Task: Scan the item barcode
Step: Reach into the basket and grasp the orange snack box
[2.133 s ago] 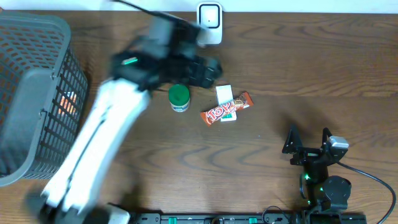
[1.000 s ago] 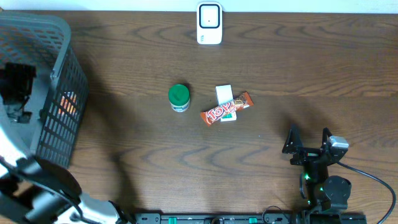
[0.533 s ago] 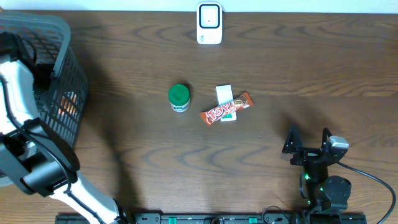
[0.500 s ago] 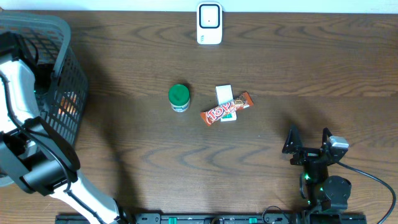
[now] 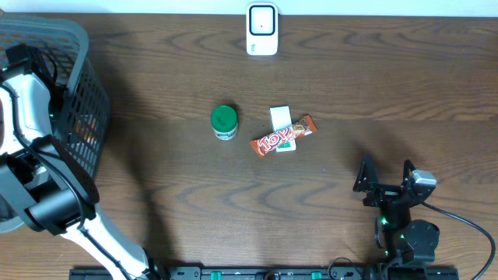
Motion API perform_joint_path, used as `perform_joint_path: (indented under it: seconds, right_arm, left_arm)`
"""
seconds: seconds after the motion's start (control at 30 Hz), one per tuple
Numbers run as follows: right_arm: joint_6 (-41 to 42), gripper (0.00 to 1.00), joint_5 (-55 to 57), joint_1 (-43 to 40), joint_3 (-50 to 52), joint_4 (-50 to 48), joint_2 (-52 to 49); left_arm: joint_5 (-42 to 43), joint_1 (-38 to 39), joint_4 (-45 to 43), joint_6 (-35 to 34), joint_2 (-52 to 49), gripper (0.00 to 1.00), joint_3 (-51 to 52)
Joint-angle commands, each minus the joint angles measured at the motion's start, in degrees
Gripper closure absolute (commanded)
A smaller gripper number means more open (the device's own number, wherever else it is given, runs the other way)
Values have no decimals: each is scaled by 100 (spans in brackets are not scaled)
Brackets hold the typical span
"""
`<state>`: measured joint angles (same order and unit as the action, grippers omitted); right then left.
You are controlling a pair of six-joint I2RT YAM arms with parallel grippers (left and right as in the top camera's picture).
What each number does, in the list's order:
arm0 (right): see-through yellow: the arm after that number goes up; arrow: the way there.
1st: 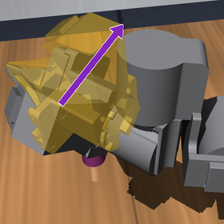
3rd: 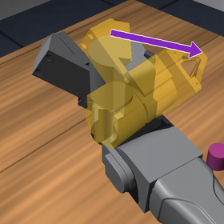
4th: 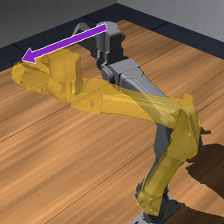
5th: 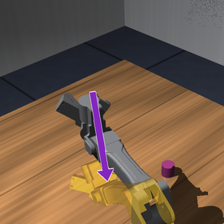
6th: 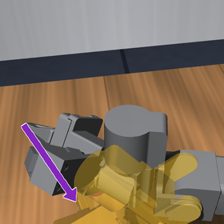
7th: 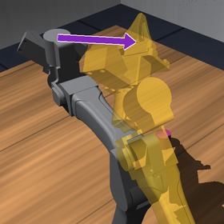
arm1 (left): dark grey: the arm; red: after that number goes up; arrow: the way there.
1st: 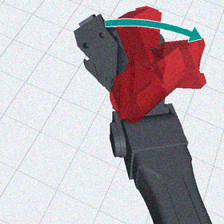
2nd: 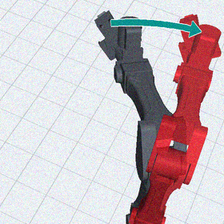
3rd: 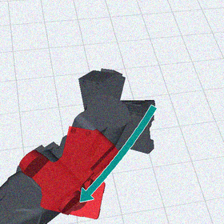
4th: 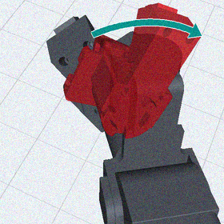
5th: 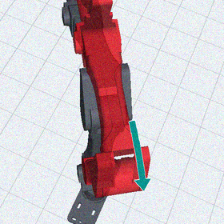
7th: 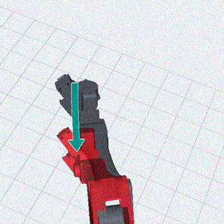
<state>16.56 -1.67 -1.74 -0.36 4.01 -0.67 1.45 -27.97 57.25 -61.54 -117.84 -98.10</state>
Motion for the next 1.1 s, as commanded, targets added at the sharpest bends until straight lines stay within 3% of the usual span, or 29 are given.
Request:
perform_joint_path:
  seconds: [0.0, 0.97, 1.0, 1.07]
  right_arm:
    - [59, 1, 11, 28, 7, 17, 33]
    - [59, 1, 11, 28, 7, 17, 33]
    - [59, 1, 11, 28, 7, 17, 33]
    - [59, 1, 11, 28, 7, 17, 33]
  left_arm:
    - [-109, 20, -2, -72, -92, 2, 31]
    - [-365, 94, -103, -4, -848, 1, 37]
    - [-365, 94, -103, -4, -848, 2, 37]
    - [-365, 94, -101, -2, -848, 13, 37]
